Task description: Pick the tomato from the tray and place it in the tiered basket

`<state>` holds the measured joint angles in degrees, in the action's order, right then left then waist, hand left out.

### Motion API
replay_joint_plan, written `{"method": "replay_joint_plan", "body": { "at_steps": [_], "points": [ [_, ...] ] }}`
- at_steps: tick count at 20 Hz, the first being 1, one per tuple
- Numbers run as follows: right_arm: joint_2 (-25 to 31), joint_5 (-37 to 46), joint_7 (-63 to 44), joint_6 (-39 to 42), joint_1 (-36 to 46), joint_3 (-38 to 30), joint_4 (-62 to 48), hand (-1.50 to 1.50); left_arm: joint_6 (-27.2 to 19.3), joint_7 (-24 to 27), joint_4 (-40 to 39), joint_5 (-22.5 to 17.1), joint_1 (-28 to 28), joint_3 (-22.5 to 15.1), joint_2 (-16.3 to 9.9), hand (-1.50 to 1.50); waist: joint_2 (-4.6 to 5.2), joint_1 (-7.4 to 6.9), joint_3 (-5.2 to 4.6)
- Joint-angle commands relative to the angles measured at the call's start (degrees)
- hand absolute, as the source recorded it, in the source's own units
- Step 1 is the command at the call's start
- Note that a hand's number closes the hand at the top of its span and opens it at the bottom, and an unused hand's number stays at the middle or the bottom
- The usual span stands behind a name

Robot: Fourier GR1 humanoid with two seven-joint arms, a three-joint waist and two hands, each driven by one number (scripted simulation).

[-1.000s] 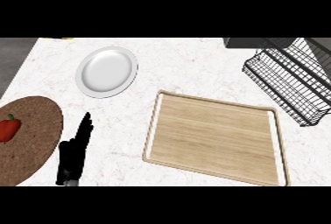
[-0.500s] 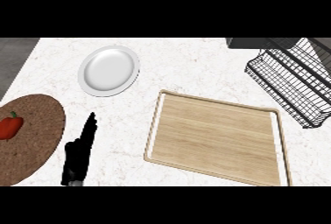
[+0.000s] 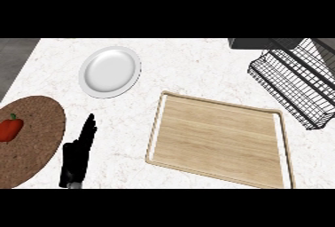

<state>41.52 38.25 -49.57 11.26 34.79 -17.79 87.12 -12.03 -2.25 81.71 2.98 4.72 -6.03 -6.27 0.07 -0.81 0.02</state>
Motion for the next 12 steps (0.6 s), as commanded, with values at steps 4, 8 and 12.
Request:
{"method": "replay_joint_plan", "body": {
  "at_steps": [4,8,12],
  "points": [
    [-3.6,6.1,3.6,-7.0,5.0,4.1,-14.5,1.50,1.7,1.9,-3.1,-0.3,-1.7,2.0,-1.0,0.00,0.09,0.07,-0.03],
    [-4.4,6.4,7.0,-11.9,6.8,1.9,-22.8,1.50,0.4,1.8,0.0,0.9,2.4,-0.3,1.0,0.00,0.05,-0.06,-0.01],
    [-6.7,2.9,11.2,-16.8,8.6,-1.8,-28.9,1.50,1.4,1.0,-0.2,-0.3,0.9,1.1,0.4,0.00,0.17,-0.23,0.01]
  ]
}}
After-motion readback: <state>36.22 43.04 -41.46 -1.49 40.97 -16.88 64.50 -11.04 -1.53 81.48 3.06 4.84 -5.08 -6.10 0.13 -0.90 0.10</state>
